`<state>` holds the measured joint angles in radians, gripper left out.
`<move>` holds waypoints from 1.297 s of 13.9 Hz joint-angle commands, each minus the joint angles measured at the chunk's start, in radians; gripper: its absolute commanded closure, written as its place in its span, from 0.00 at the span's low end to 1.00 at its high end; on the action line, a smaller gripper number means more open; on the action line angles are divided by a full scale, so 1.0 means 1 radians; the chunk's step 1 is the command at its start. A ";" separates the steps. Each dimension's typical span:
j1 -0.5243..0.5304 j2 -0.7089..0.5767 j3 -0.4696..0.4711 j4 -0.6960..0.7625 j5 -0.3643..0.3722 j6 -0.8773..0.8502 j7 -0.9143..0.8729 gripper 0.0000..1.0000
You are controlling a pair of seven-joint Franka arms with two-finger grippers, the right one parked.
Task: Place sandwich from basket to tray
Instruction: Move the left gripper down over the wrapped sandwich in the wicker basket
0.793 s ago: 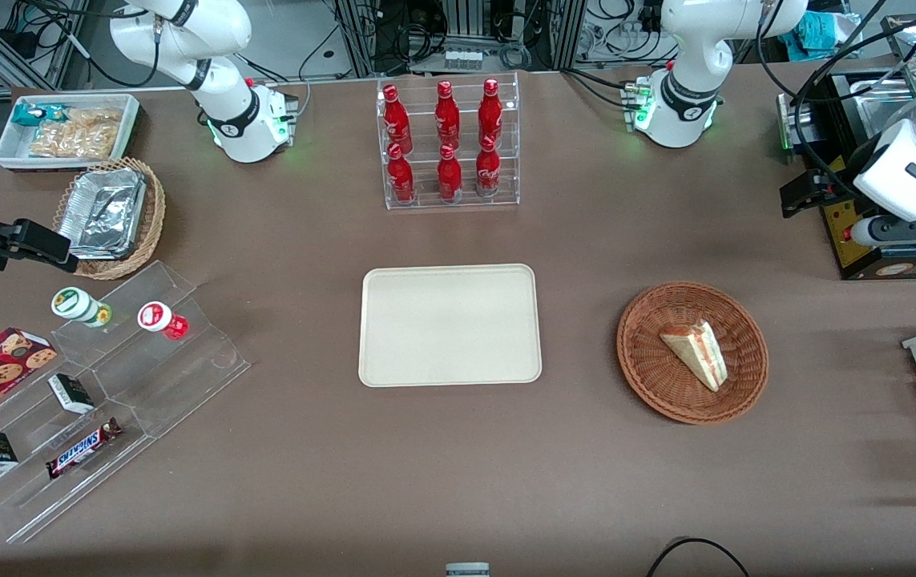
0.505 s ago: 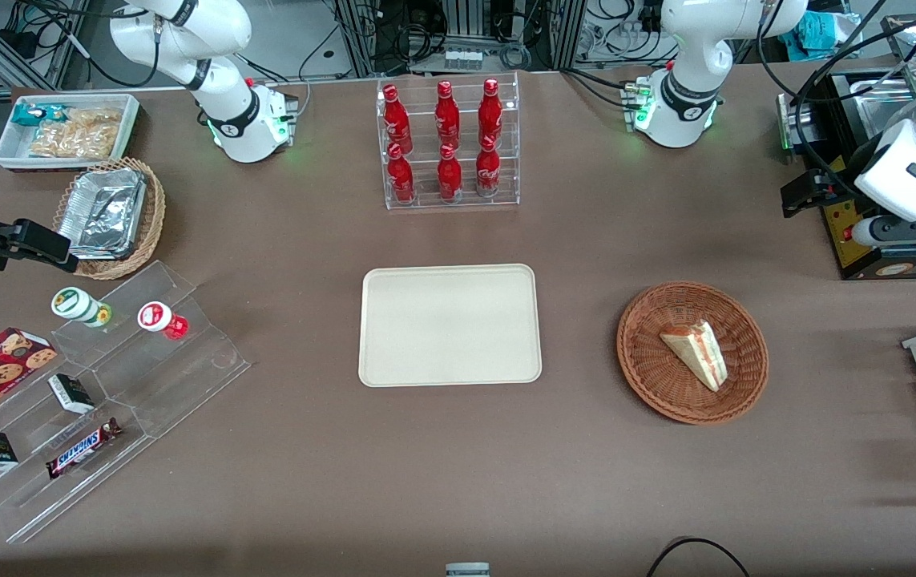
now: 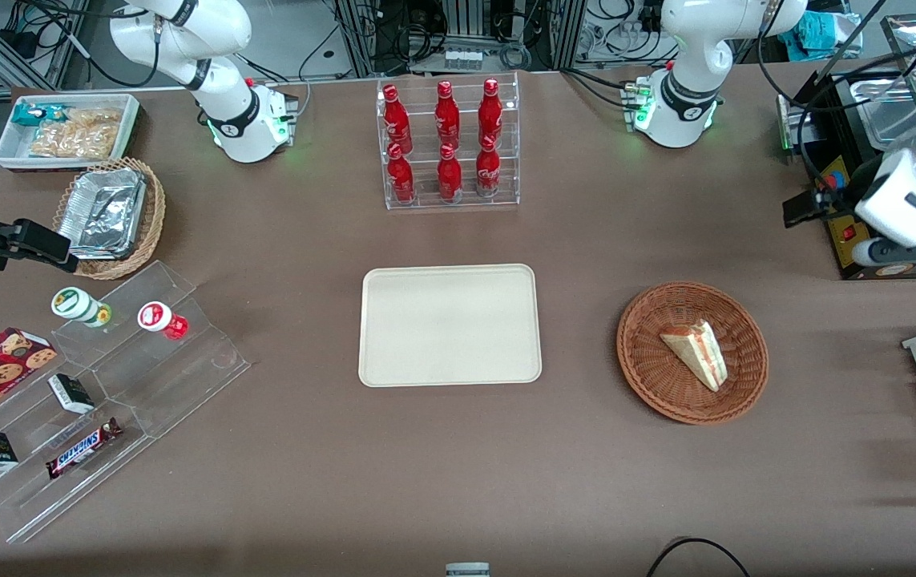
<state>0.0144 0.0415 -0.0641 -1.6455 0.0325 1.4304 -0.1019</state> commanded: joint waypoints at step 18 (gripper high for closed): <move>-0.056 0.270 -0.016 -0.319 -0.006 0.869 -0.847 0.00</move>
<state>-0.0312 0.2873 -0.0813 -1.9700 0.0304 2.2500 -0.8536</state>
